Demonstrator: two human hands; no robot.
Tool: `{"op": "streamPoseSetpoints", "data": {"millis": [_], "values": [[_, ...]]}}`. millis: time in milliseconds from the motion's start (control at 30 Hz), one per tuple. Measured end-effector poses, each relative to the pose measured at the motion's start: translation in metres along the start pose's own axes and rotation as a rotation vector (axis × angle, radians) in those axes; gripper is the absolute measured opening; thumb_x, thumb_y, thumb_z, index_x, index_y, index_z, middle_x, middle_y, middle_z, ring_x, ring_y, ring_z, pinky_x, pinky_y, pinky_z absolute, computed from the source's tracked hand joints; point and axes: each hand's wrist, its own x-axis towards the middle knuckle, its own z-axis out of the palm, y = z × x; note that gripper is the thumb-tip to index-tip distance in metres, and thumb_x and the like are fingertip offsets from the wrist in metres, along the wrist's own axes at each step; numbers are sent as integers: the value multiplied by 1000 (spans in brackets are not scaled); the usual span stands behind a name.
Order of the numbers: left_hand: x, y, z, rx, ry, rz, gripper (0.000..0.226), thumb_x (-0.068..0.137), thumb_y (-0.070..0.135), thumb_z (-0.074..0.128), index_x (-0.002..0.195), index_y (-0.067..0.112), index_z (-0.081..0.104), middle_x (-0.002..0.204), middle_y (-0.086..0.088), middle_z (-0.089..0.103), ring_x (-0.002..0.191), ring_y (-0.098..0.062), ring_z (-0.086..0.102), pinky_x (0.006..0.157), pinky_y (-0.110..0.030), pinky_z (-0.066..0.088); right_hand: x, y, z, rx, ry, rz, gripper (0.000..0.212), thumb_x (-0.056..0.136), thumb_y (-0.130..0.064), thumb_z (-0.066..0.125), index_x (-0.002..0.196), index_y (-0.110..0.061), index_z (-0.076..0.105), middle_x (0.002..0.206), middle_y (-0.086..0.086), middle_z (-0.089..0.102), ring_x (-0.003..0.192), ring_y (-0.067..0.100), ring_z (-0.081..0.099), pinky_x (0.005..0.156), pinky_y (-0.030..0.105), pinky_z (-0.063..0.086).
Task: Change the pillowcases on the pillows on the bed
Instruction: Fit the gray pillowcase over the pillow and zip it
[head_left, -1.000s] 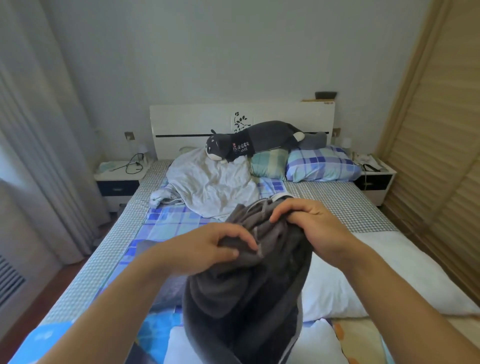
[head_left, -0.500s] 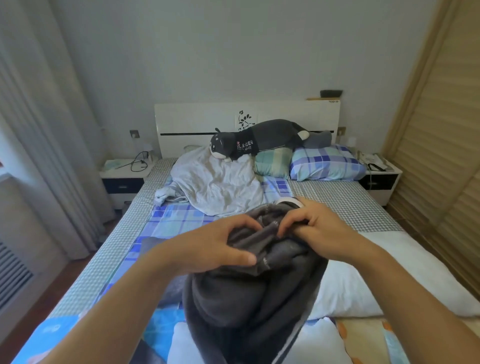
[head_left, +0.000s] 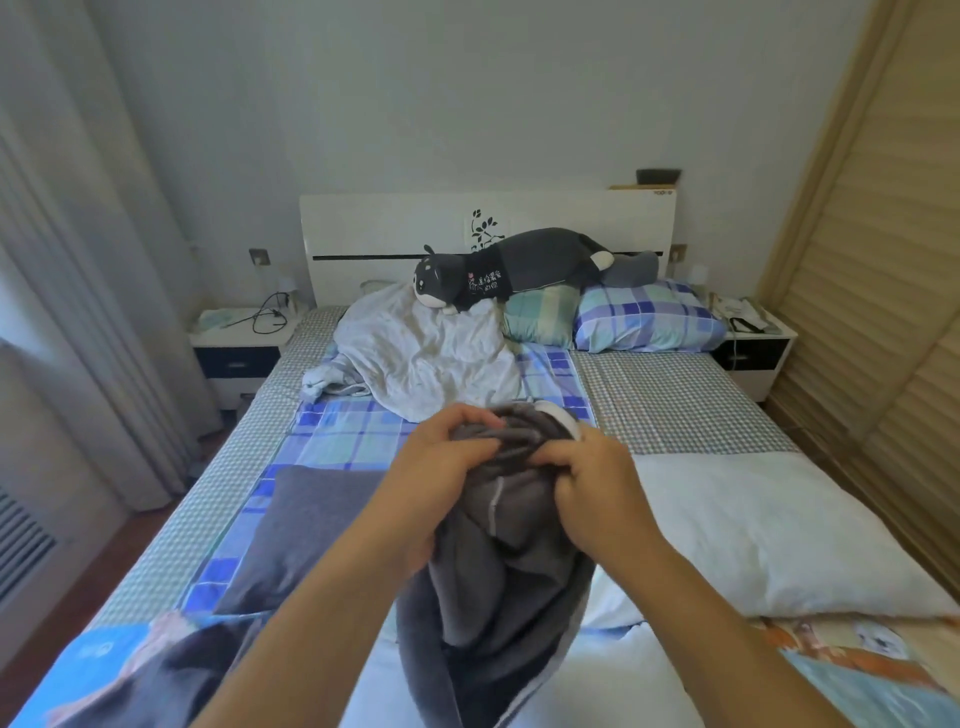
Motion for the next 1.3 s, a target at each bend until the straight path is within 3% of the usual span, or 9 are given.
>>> {"op": "streamPoseSetpoints", "data": {"millis": [100,233,333,567,833,1000,1133,1200,1300], "values": [[-3,-13,-4,157,-125,61,27,83,9,80,105,18,65,98,0,76,90,-12,72,80,-27,57,6,-1,-10,143,-18,98,51,74,5,45,82,-30,81,93,-6,69,89,14,62,86,22,48],[6,-16,-16,451,64,237,22,88,6,70,93,27,66,91,13,72,91,-4,66,86,-23,50,-2,-14,-20,366,-299,143,66,74,20,39,68,-31,80,82,-12,76,83,2,68,83,15,53],[8,-22,-17,544,85,199,23,89,6,67,91,29,65,87,11,71,88,-7,65,84,-28,50,-7,-17,-16,369,-382,110,65,74,21,43,65,-33,79,81,-8,75,81,4,68,78,15,53],[-5,-23,-13,467,52,99,19,98,12,57,94,31,60,93,8,70,90,-6,64,82,-26,49,-18,-12,-8,502,-321,147,64,77,21,42,74,-29,82,89,-13,77,93,5,69,89,18,53],[-19,-19,-10,-424,-93,-171,30,85,-20,56,94,8,63,94,-21,71,78,-29,70,65,-34,60,-17,4,2,343,-66,169,61,74,22,44,65,-27,78,96,-26,63,94,-11,58,83,2,41],[-17,-23,-20,-461,-92,-247,37,85,-27,45,89,8,57,94,-25,69,74,-33,71,60,-37,60,-30,7,22,316,-110,59,55,77,19,50,77,-27,80,110,-20,62,104,-18,53,94,3,40],[-20,-25,-20,-618,-108,-288,34,86,-23,45,86,11,51,93,-22,67,76,-34,70,64,-40,62,-33,17,26,349,-119,-156,44,82,-1,63,100,-38,77,132,-14,58,126,1,53,105,20,41],[-23,-30,-15,-536,-143,-296,29,90,-17,47,93,10,52,95,-21,67,75,-30,69,62,-36,61,-26,25,25,341,-58,-121,49,73,4,52,84,-36,78,124,-9,61,122,6,56,104,18,41],[-23,-36,-17,-128,-99,-262,23,98,-5,51,102,16,57,97,-16,69,71,-21,69,55,-28,54,-19,29,34,396,-53,33,67,66,20,45,65,-42,70,114,-6,64,111,7,60,98,16,44]]}}
